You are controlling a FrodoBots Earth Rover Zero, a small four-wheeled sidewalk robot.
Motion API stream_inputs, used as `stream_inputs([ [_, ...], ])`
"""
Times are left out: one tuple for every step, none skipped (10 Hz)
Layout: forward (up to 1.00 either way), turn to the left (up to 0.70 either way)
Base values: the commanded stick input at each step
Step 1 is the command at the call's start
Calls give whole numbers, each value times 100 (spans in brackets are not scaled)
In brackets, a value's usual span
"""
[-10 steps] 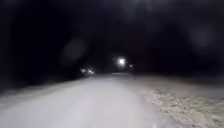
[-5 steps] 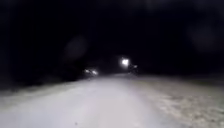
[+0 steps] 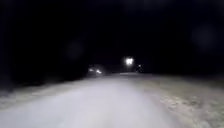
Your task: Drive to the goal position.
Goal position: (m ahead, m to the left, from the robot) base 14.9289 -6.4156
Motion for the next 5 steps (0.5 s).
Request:
stream_inputs([
  [100, 0],
  [100, 0],
  [100, 0],
  [100, 0],
  [100, 0],
])
